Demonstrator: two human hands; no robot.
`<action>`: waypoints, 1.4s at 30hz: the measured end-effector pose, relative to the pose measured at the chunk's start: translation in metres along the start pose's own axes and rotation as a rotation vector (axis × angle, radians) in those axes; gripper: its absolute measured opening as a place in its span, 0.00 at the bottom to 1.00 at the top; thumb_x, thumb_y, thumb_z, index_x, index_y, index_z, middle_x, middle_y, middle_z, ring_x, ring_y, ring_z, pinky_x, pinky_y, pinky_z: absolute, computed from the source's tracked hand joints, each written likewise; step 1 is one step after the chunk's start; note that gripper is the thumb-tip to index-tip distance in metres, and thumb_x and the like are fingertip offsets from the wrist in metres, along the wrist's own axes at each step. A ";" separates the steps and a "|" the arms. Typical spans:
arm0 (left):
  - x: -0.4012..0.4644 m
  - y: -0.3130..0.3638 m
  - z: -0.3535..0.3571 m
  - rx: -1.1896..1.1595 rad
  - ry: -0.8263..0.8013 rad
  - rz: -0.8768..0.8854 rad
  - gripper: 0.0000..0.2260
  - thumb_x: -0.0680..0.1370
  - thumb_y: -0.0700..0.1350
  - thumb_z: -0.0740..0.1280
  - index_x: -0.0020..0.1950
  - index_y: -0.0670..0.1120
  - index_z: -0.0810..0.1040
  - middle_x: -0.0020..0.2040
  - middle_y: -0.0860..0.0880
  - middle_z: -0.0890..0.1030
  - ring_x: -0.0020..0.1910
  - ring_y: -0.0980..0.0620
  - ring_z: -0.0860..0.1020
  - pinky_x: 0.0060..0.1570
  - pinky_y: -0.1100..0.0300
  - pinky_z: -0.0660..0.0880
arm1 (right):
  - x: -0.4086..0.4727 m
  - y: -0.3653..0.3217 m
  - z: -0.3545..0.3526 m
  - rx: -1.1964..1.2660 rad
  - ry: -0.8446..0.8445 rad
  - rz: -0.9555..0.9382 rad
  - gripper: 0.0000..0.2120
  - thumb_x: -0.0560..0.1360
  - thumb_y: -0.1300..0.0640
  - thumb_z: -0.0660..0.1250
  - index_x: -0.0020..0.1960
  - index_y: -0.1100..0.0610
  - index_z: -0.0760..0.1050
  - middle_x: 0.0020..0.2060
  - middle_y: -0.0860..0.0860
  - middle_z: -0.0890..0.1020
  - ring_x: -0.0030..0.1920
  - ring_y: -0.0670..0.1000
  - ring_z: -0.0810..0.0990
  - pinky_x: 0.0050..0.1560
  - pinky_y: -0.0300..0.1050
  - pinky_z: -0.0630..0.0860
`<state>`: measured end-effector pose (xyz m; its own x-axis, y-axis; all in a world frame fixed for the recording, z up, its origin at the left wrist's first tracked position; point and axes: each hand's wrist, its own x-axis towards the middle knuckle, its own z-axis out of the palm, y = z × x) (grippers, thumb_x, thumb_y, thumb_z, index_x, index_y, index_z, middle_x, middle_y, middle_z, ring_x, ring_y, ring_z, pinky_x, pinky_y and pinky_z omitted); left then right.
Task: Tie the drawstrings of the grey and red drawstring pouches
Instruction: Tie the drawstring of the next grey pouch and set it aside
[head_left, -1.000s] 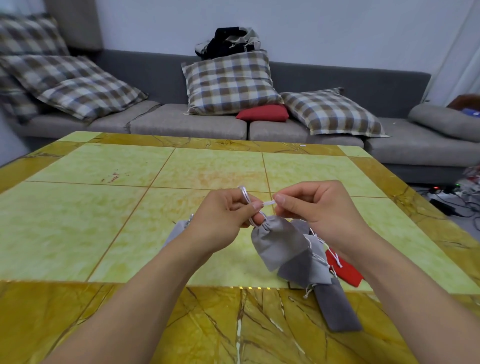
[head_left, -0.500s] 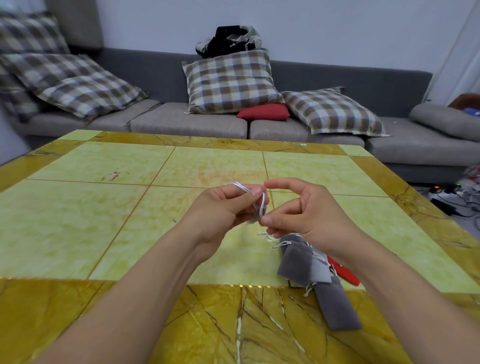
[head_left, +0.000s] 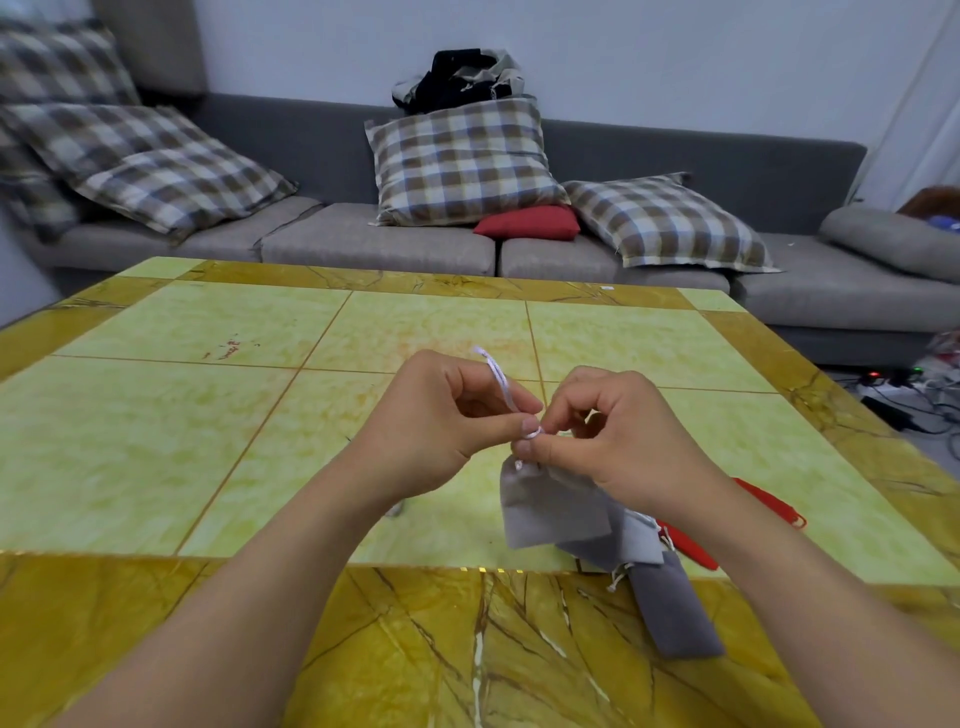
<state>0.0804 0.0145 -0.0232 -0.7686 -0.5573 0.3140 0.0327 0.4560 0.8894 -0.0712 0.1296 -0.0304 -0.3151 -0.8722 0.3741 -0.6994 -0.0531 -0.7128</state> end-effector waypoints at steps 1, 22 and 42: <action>0.000 -0.001 0.000 0.070 0.013 0.036 0.04 0.70 0.36 0.76 0.43 0.42 0.86 0.37 0.50 0.86 0.39 0.53 0.85 0.43 0.60 0.82 | 0.000 0.000 0.001 0.017 0.002 0.004 0.09 0.65 0.54 0.81 0.33 0.54 0.82 0.34 0.51 0.79 0.31 0.42 0.72 0.34 0.38 0.68; 0.000 0.001 0.019 -0.094 0.357 0.135 0.04 0.69 0.35 0.77 0.41 0.41 0.85 0.37 0.51 0.85 0.36 0.59 0.83 0.37 0.68 0.76 | -0.001 -0.009 0.003 0.685 -0.014 0.305 0.04 0.74 0.64 0.70 0.42 0.63 0.82 0.31 0.51 0.83 0.27 0.43 0.77 0.28 0.34 0.72; 0.006 -0.001 0.015 -0.265 0.260 0.017 0.04 0.75 0.35 0.71 0.45 0.39 0.85 0.39 0.44 0.86 0.36 0.53 0.83 0.38 0.60 0.81 | 0.004 -0.011 -0.014 1.295 -0.054 0.532 0.12 0.79 0.50 0.61 0.39 0.53 0.70 0.40 0.49 0.84 0.41 0.51 0.83 0.50 0.48 0.75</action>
<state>0.0667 0.0213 -0.0271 -0.5796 -0.7246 0.3728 0.2345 0.2898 0.9279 -0.0737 0.1329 -0.0128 -0.3065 -0.9453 -0.1120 0.5845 -0.0941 -0.8059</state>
